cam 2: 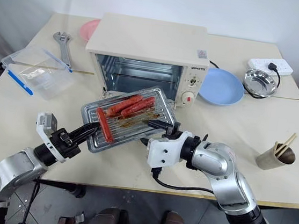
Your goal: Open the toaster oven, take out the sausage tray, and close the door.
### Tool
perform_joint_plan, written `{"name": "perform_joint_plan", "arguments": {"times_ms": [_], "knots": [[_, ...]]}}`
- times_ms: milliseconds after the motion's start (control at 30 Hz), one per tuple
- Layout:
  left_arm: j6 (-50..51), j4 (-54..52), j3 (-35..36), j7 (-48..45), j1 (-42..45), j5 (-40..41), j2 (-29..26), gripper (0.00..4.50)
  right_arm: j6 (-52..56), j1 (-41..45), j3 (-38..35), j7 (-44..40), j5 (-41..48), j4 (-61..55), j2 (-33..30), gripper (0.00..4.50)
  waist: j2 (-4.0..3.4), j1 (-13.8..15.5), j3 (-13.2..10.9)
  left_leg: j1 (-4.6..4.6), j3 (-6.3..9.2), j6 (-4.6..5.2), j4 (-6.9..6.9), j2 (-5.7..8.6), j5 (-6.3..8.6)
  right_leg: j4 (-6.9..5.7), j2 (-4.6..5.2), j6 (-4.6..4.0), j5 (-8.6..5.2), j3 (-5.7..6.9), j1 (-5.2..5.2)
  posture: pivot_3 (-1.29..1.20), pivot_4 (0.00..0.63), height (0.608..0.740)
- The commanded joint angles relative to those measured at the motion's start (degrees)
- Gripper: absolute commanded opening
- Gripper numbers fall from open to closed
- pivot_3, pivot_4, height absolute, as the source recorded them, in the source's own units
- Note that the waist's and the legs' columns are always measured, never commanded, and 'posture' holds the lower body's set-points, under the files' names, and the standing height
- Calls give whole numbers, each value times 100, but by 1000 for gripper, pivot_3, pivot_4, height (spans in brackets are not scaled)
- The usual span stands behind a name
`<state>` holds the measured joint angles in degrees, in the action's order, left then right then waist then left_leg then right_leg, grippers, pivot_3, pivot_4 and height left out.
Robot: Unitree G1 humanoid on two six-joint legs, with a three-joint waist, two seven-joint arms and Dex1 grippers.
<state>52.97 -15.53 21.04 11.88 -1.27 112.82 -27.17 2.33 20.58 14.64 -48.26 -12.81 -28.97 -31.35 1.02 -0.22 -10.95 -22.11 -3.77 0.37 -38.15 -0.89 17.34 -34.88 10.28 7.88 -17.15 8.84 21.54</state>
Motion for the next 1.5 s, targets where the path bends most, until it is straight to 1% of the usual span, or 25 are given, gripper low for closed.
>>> {"name": "perform_joint_plan", "arguments": {"times_ms": [33, 100, 133, 200, 233, 267, 333, 367, 533, 600, 633, 733, 833, 933, 1000, 1067, 1233, 1367, 1500], "knots": [[-114, -380, -6, 51, -114, 18, 180, 0, 294, 193, -314, -98, 475, -316, -65, 3677, 0, 18, 0, 0, 0, 1, 0, 1, 1, 1, 0, 0, 0, -1, 0, 0, 150, 740], [-155, -429, -25, 121, -164, 18, 258, 0, 532, 270, -407, -213, 737, -243, -97, 4370, 0, 25, 0, -3, 0, 4, 0, 2, 2, 5, 1, 0, 0, -1, 0, 0, 150, 740], [-172, -463, -29, 143, -191, 18, 276, 0, 534, 297, -456, -248, 857, -214, -120, 4494, 0, 27, 0, -4, 0, 4, 0, 2, 2, 7, 1, 0, 0, -1, 0, 0, 150, 740], [-210, -567, -1, 159, -285, 18, 342, 0, 637, 265, -514, -541, 1348, -180, -210, 4494, 0, 30, 0, -5, 0, 4, 1, 2, 2, 9, 1, 0, 0, 1, 0, 0, 150, 740], [-239, -641, 30, 171, -368, 18, 361, 0, 566, 232, -548, -772, 1580, -152, -340, 4494, 0, 30, 0, -5, 0, 4, 2, 2, 3, 12, 1, 0, 0, 1, -1, 0, 150, 740], [-284, -724, 84, 178, -461, 18, 402, 0, 813, 118, -640, -1102, 2099, -183, -451, 4494, 0, 31, 0, -5, 0, 5, 3, 2, 3, 14, 0, 0, 0, 1, -2, 0, 150, 740], [-365, -835, 176, 191, -641, 18, 458, 0, 731, -38, -789, -1648, 2637, -70, -768, 4494, 0, 33, 0, -4, 1, 7, 7, 2, 5, 22, 0, 0, 0, 1, -6, 0, 150, 740], [-432, -903, 245, 171, -734, 18, 536, 0, 872, -73, -908, -1857, 2920, 24, -922, 4494, 0, 35, 0, -5, 2, 8, 8, 1, 7, 24, 0, 0, 0, 3, -6, 0, 150, 740], [-705, -1244, 351, 171, -1113, 18, 738, 0, 1168, -6, -1398, -2386, 3843, 585, -1280, 4494, 0, 27, 0, -5, -3, 11, 5, -2, 7, 36, -3, -1, 0, 2, -12, 0, 150, 740], [-902, -1426, 404, 178, -1280, 18, 887, 0, 1293, 116, -1637, -2622, 4224, 1056, -1315, 4098, 0, 28, 0, -5, -4, 11, 5, -1, 8, 38, -2, -1, 0, 0, -12, 0, 150, 740], [-988, -1503, 412, 189, -1344, 18, 948, 0, 1233, 197, -1677, -2699, 4240, 1300, -1318, 3907, 0, 30, 0, -6, -5, 12, 4, -1, 8, 43, -2, -1, 0, 0, -14, 0, 150, 740], [-1200, -1722, 360, 229, -1556, 18, 1077, 0, 1082, 416, -1737, -2911, 4261, 1984, -1271, 2915, 0, 33, 0, -6, -5, 13, 4, -1, 9, 45, -2, -1, 0, 2, -14, 0, 150, 740], [-1475, -2018, 296, 240, -1893, 18, 1252, 0, 704, 603, -1683, -3226, 4155, 2731, -1208, 1834, 0, 31, 0, -7, -5, 13, 5, -1, 9, 47, -2, -1, 0, 3, -15, 0, 150, 740], [-1793, -2357, 256, 209, -2422, 18, 1461, 0, 249, 716, -1570, -3756, 4113, 3587, -1089, 761, 0, 21, 0, -7, -9, 15, 5, -1, 12, 61, -3, -1, 0, 2, -20, 0, 150, 740], [-2037, -2612, 315, 124, -2885, 18, 1611, 0, -279, 846, -1397, -3939, 3814, 4285, -954, 74, -2, 12, -1, -7, -9, 16, 5, -2, 13, 65, -4, -1, 0, 3, -21, 0, 150, 740], [-2275, -2786, 384, 41, -3214, 18, 1714, 0, -623, 982, -1295, -4007, 3610, 4757, -808, 27, -5, -8, -3, -6, -15, 16, 5, -2, 13, 72, -4, -2, 0, 0, -21, 0, 150, 740], [-2714, -2852, 658, -144, -3667, 18, 1799, 0, -1154, 1217, -1129, -4021, 3328, 5426, -431, 27, -10, -25, -6, -6, -22, 16, -4, -5, 15, 93, -7, -5, 2, -6, -20, 0, 150, 740], [-3157, -2777, 1075, -308, -3817, 18, 2026, 0, -1517, 1369, -1025, -3955, 3103, 5872, -192, 27, -10, -54, -6, -7, -25, 19, -3, -7, 22, 98, -9, -6, 3, -8, -20, 0, 150, 740], [-3257, -2567, 1282, -373, -3820, 18, 2039, 0, -2008, 1503, -903, -3995, 2781, 6388, -91, 27, -12, 9, -7, -11, -24, 20, -5, -7, 25, 105, -10, -6, 3, -3, -20, 0, 150, 740]]}}
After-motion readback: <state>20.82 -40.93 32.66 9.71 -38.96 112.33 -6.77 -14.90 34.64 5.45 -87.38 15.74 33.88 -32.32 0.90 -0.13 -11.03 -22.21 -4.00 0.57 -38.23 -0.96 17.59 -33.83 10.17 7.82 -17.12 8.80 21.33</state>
